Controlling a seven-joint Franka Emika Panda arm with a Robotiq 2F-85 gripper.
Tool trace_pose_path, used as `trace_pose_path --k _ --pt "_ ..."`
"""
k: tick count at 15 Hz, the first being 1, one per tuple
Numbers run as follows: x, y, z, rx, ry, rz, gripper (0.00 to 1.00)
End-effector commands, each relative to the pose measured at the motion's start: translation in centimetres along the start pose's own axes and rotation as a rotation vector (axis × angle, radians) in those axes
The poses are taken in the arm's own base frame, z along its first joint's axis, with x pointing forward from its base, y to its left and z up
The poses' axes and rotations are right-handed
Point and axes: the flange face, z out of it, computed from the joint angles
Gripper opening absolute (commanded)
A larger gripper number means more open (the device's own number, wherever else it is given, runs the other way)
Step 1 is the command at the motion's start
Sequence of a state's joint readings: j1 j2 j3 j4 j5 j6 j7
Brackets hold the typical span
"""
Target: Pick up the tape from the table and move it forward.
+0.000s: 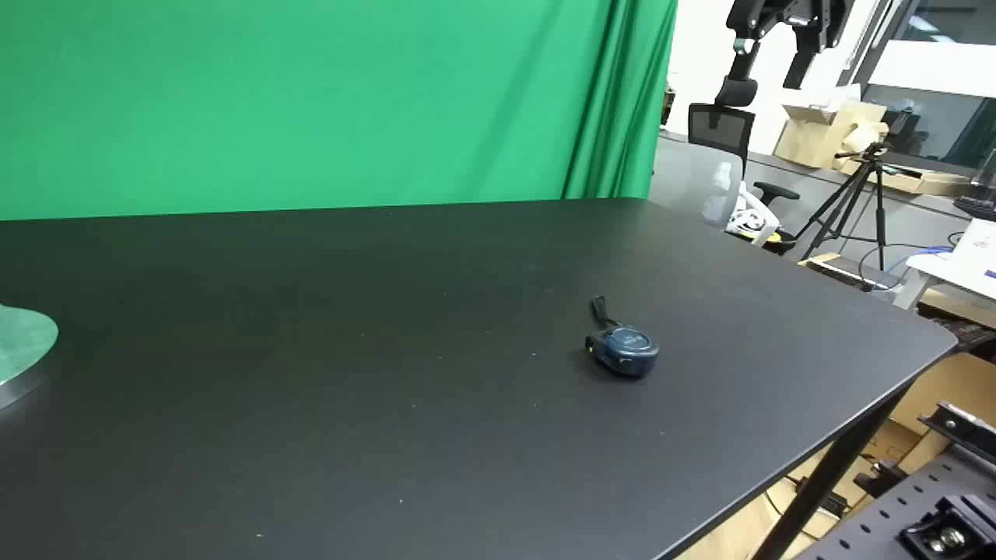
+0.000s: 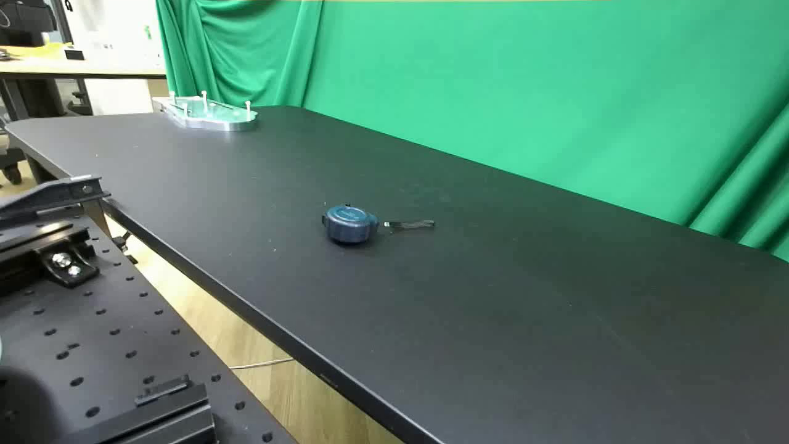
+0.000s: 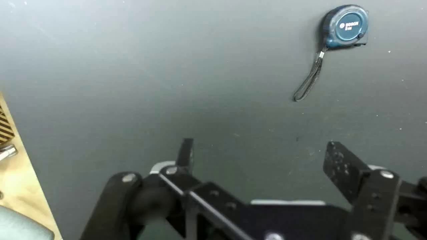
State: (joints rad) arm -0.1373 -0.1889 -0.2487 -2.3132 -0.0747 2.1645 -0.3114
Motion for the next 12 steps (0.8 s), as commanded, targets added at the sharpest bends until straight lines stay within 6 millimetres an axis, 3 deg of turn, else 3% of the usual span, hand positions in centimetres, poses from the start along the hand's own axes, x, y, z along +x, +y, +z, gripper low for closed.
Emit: trace_pose_path --k 1,12 --pt "0.01 -0.01 -0.01 0.000 -0.001 0.000 1.00" --pt "0.14 -0.25 -0.02 -0.013 0.018 0.013 1.00"
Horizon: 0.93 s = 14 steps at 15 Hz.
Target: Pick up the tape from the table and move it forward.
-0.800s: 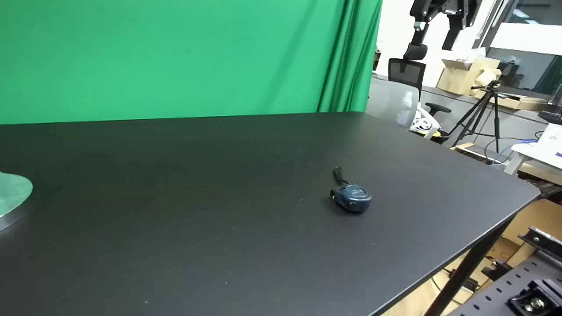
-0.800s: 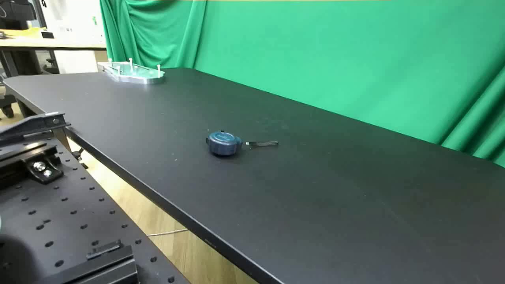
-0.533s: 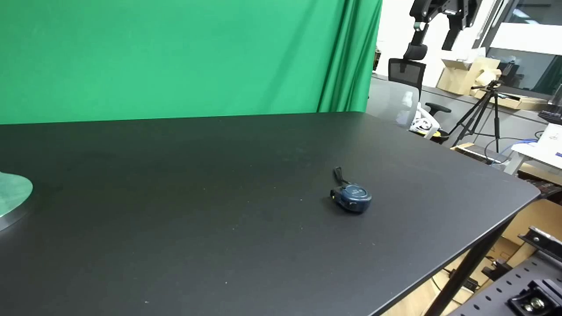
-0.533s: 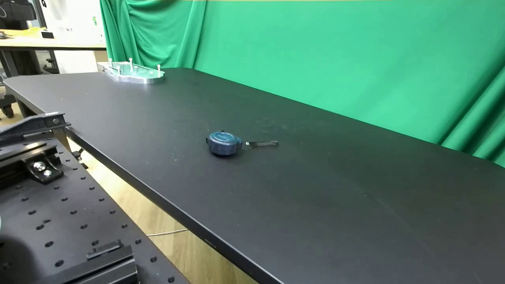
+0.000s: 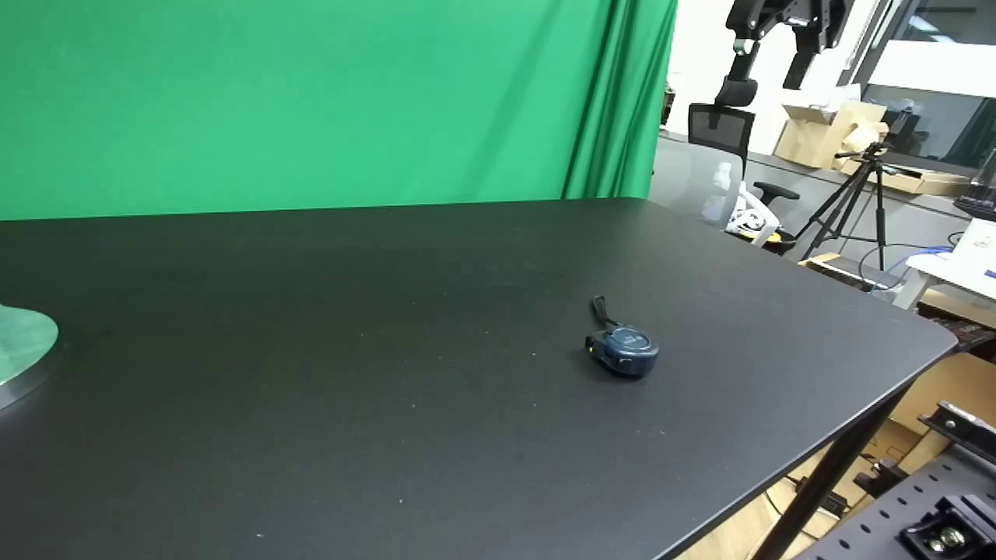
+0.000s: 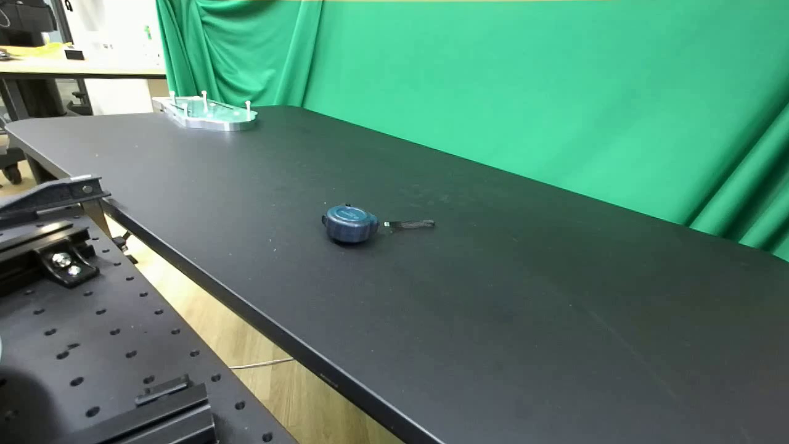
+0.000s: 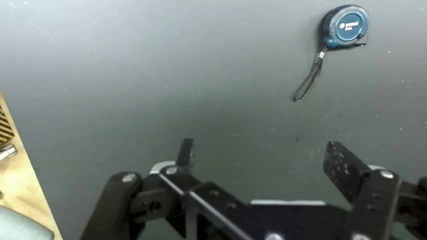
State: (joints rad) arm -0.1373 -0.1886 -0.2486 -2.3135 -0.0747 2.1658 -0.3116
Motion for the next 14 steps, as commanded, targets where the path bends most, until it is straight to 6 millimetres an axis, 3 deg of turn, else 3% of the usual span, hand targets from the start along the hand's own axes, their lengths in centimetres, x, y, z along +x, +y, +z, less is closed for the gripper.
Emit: trace_pose_path --k 1,8,14 --pt "0.2 -0.8 0.3 -0.035 0.032 0.000 1.00" --pt "-1.4 -7.8 7.8 -0.115 0.071 -0.161 1.00" --pt "-3.7 -13.7 14.6 -0.048 0.082 -0.224 1.00"
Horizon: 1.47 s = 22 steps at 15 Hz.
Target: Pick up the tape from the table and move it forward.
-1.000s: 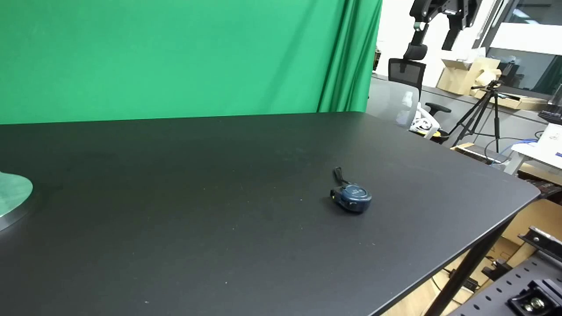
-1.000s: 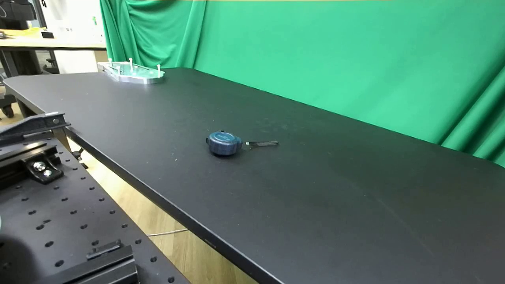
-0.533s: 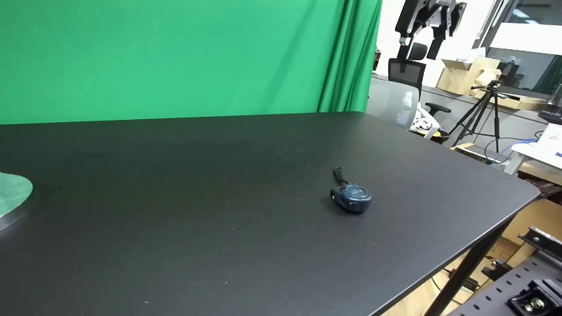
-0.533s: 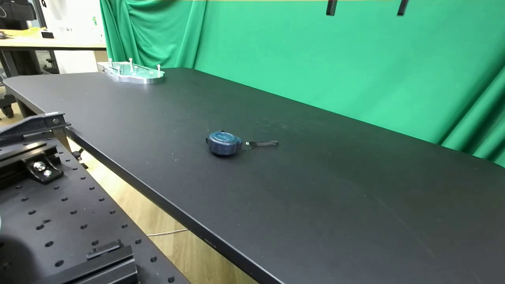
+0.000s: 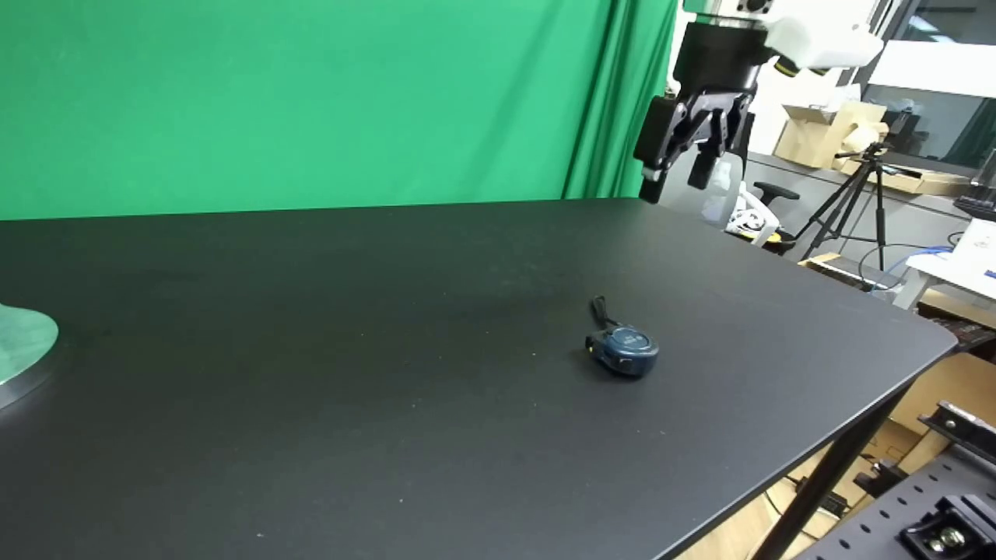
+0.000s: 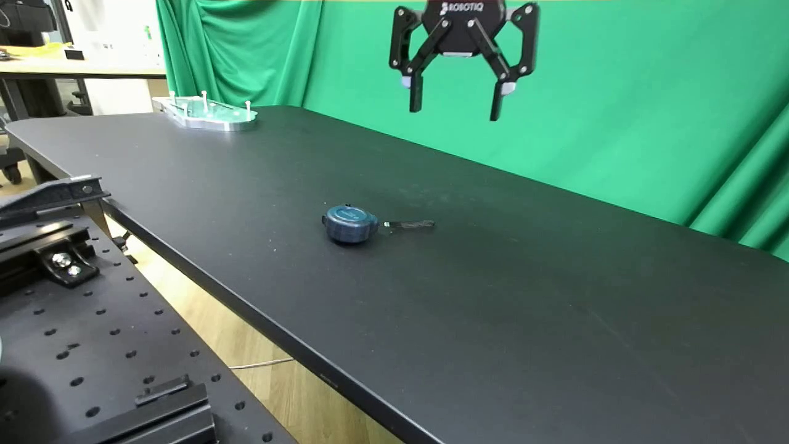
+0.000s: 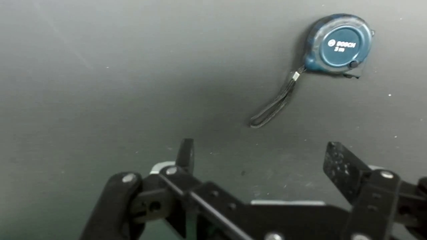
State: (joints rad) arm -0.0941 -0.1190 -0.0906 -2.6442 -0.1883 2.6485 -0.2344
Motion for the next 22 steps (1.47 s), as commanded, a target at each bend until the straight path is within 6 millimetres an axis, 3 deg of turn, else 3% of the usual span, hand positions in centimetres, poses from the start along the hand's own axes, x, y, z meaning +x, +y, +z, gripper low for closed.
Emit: trace_pose_path --k 1,6,9,14,20,21,22 --pt "-0.9 -3.4 3.1 0.047 0.002 0.017 1.00" --pt "-2.2 -7.8 7.4 0.127 -0.072 0.027 1.00" --pt "-2.5 -9.1 9.4 0.132 -0.098 0.017 1.00" --pt "-3.0 -8.5 12.4 0.094 -0.112 0.020 1.00" --pt "-3.5 -7.8 14.0 0.066 -0.133 0.010 1.00" --pt "-3.5 -7.8 14.1 0.067 -0.130 0.008 0.75" --pt "-3.5 -7.9 14.1 0.068 -0.129 0.004 0.75"
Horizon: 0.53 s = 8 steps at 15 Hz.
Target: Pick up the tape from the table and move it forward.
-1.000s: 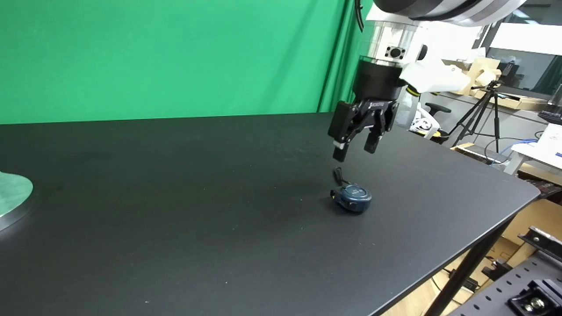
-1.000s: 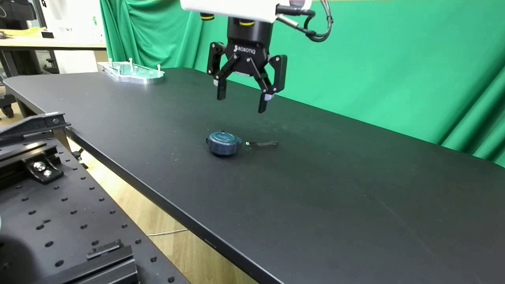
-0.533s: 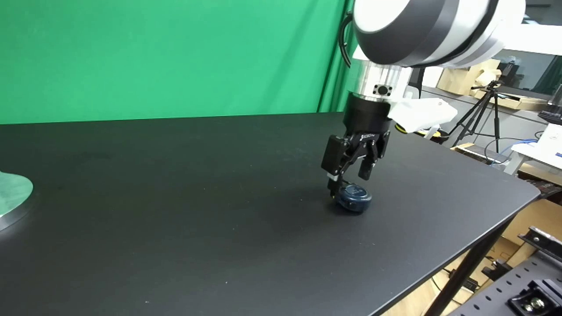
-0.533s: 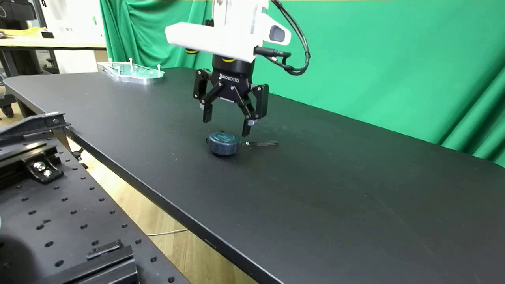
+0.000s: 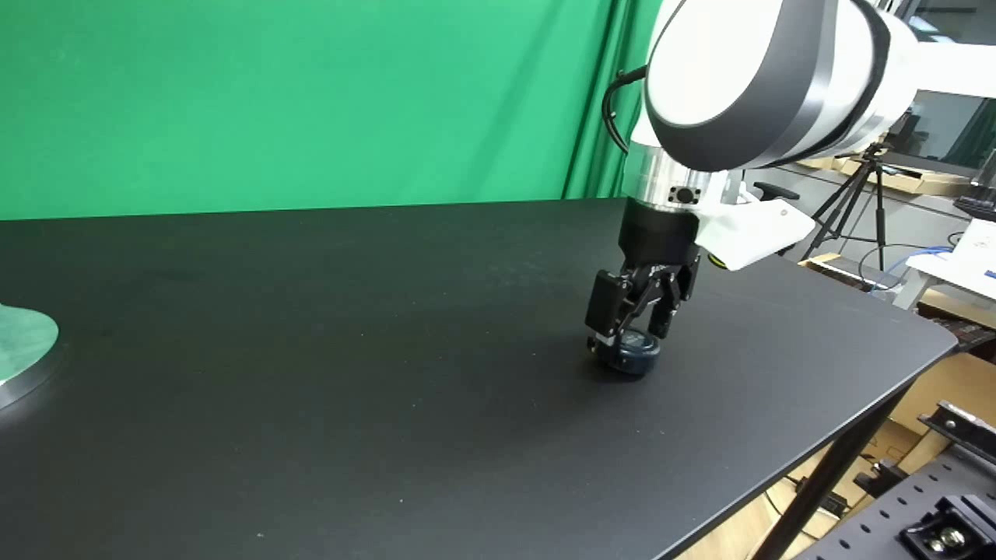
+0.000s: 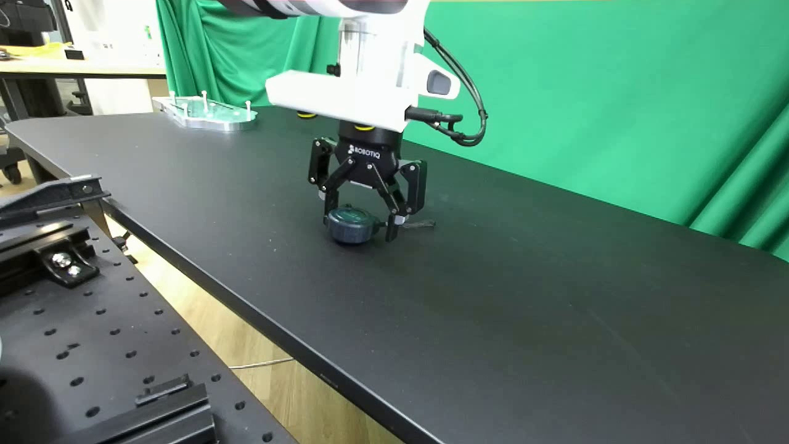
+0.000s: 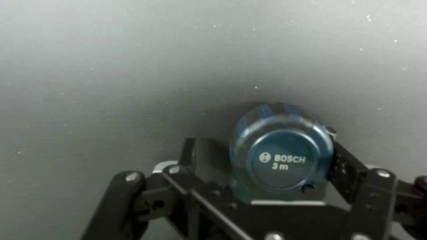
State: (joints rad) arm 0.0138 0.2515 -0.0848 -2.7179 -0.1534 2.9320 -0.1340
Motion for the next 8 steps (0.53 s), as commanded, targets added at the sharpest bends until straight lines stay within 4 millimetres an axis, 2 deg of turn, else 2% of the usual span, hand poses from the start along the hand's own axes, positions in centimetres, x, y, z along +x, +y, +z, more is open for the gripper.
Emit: trace_pose_path --k 1,4,8 --pt "0.5 -0.1 0.1 -0.011 0.009 0.013 0.67" --pt "0.6 -0.4 -0.2 -0.009 0.014 0.003 0.45" --pt "1.4 -0.4 -1.2 -0.019 0.034 -0.015 0.43"
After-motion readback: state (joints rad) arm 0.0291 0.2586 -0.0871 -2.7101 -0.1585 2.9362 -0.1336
